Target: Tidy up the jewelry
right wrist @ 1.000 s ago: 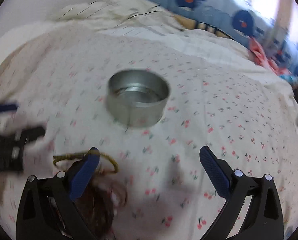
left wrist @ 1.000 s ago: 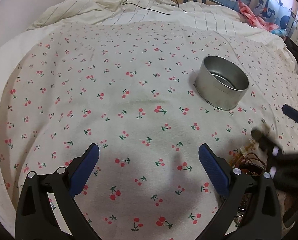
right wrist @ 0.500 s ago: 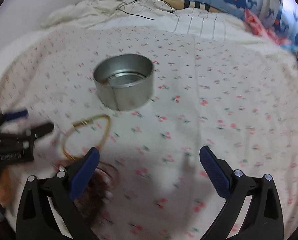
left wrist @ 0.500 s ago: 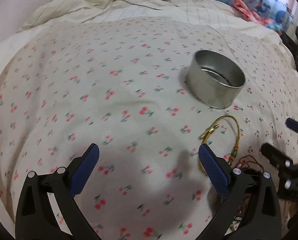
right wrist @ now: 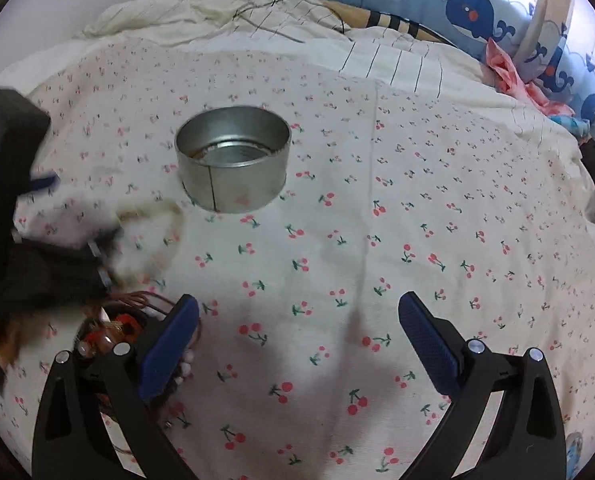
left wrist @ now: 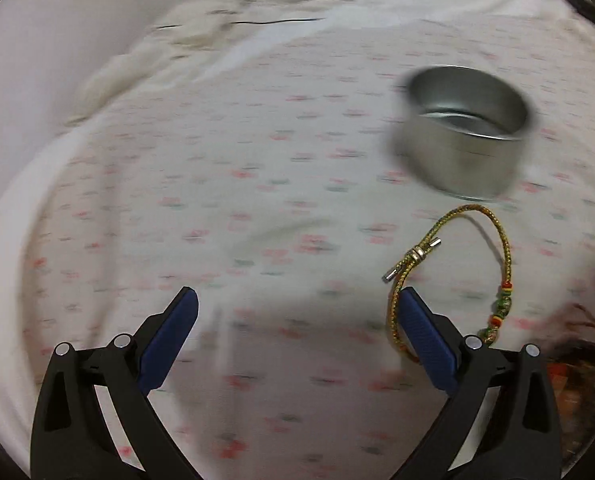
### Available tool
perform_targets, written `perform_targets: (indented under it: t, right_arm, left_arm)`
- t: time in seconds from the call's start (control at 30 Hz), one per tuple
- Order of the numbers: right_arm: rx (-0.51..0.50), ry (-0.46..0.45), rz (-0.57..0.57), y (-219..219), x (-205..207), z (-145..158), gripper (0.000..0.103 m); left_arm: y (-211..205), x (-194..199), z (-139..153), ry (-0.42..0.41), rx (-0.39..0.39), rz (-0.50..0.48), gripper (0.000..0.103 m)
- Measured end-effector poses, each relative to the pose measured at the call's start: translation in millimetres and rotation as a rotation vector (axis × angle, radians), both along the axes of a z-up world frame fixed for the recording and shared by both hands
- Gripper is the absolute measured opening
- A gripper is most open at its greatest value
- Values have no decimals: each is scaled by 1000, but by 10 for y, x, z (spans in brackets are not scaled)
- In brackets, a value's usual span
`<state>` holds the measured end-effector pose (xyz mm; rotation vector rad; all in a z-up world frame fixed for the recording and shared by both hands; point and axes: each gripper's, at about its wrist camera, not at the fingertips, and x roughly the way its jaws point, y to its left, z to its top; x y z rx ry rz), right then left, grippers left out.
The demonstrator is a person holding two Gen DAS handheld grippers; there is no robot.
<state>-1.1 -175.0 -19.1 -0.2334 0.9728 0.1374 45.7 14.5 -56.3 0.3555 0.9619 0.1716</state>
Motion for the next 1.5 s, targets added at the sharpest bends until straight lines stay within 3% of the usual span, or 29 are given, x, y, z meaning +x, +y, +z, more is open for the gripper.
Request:
perform_targets:
  t: [0.2, 0.3, 0.37, 0.5, 0.6, 0.67, 0.8, 0.97, 1.07, 1.2, 1.37, 1.5]
  right_arm:
    - [45, 58, 102, 40, -17, -73, 96]
    - [116, 87, 200, 145, -86, -53, 96]
    - [96, 70, 257, 251, -160, -33, 96]
    - [23, 33, 251, 343, -178, -58, 96]
    - [75, 37, 246, 370, -135, -48, 96]
    - [53, 7, 257, 409, -160, -18, 96]
    - [15, 17, 214, 324, -108, -55, 96]
    - [79, 41, 193, 219, -73, -40, 96]
    - [28, 44, 230, 299, -125, -82, 96]
    - [0, 63, 184, 249, -81, -148, 96]
    - [91, 68, 96, 65, 28, -111, 96]
    - [177, 77, 175, 210, 4, -52, 96]
  left_arm:
    - [195, 44, 43, 58, -155, 34, 96]
    - [216, -4, 111, 36, -177, 42, 96]
    - [261, -35, 198, 16, -210, 55, 96]
    - [410, -113, 305, -11, -300, 87, 96]
    - [506, -130, 325, -7, -363, 104, 95]
    - [538, -129, 318, 0, -392, 106, 96]
    - [532, -122, 309, 10, -405, 90, 96]
    - [497, -134, 318, 12, -398, 73, 96]
    - [512, -134, 317, 17, -410, 78, 96]
    - [518, -138, 323, 20, -420, 75, 96]
    - [518, -136, 314, 25, -427, 76, 96]
    - [545, -139, 325, 20, -436, 84, 96]
